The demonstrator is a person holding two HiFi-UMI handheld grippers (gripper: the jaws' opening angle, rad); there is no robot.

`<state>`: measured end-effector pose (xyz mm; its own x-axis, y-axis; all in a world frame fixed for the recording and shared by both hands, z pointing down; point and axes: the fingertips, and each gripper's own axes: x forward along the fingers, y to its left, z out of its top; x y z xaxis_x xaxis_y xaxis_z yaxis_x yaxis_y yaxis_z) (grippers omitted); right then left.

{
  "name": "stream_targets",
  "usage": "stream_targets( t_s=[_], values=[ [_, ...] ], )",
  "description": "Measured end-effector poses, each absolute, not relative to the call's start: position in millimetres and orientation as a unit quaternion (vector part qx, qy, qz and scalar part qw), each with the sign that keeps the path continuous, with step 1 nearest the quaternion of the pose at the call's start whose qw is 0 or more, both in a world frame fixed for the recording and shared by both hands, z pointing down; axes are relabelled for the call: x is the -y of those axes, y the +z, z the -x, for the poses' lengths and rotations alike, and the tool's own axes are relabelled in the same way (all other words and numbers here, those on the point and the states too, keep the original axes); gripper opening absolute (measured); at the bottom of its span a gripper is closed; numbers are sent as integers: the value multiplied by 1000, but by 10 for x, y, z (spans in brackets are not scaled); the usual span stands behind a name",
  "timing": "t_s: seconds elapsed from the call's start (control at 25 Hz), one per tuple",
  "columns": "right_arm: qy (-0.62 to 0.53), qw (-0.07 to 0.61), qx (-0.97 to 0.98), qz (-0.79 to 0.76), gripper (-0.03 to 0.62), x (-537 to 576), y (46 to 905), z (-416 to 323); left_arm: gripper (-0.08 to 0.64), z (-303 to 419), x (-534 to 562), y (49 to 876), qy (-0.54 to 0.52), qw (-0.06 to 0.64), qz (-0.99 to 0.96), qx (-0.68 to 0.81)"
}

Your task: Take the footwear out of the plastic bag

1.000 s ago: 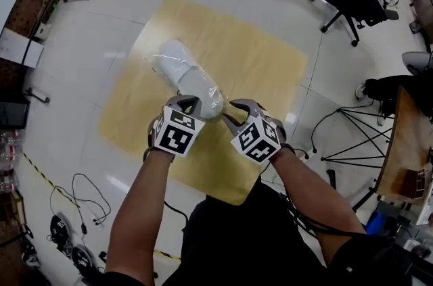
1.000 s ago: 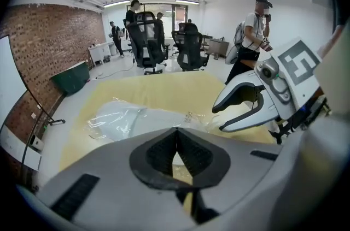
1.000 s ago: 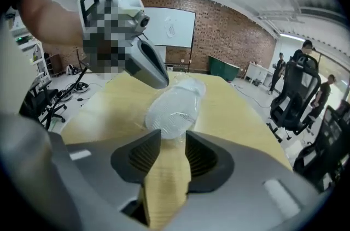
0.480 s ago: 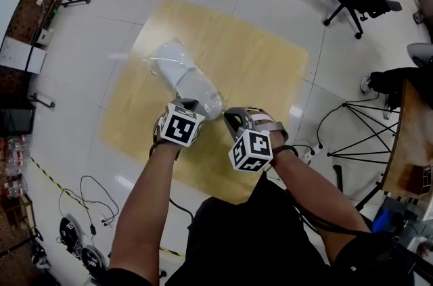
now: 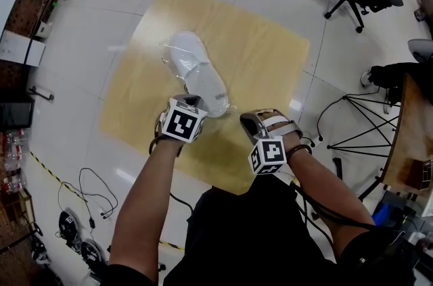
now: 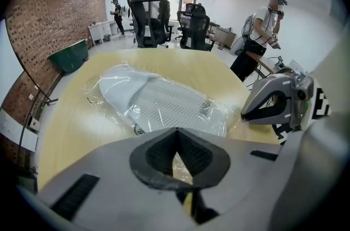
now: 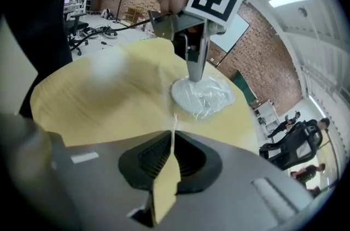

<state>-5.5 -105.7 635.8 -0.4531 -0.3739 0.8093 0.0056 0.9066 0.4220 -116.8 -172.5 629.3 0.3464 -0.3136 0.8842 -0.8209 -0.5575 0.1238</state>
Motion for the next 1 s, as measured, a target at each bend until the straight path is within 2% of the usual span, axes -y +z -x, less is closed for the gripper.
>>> stream_targets(
  t_s=[0.08, 0.16, 0.32, 0.4, 0.48, 0.6, 0.68, 0.76, 0.8, 0.84, 1.0],
  values=[
    [-167, 528, 825, -113, 49, 1007, 6448, -81, 8, 1194, 1696, 6295, 433, 296, -765, 375],
    [-124, 533, 825, -143, 43, 1012, 6433, -225, 8, 1201, 1702, 6269, 426, 300, -764, 380],
    [-15, 466, 858, -216, 41, 1065, 6010, -89, 8, 1185, 1718, 6260, 417, 305, -766, 382],
    [-27, 426, 883, -194, 51, 976, 5790, 310, 8, 1191, 1719, 6270, 411, 316, -765, 383],
    [-66, 411, 897, -150, 87, 828, 5723, 722, 8, 1175, 1740, 6261, 401, 330, -764, 382],
    [-119, 432, 888, -102, 145, 666, 5873, 1114, 8, 1144, 1771, 6260, 394, 353, -760, 378],
    [-141, 455, 875, -90, 146, 623, 6028, 1205, 8, 1131, 1783, 6261, 394, 360, -756, 379],
    [-154, 474, 862, -93, 108, 612, 6159, 1181, 8, 1120, 1773, 6266, 398, 358, -753, 383],
    [-153, 479, 859, -100, 73, 621, 6203, 1134, 8, 1113, 1765, 6268, 400, 356, -752, 384],
    [-146, 481, 858, -108, 5, 633, 6233, 1072, 7, 1102, 1757, 6269, 400, 355, -753, 385],
    [-109, 472, 866, -123, 2, 663, 6218, 818, 7, 1065, 1669, 6245, 398, 356, -756, 378]
  ],
)
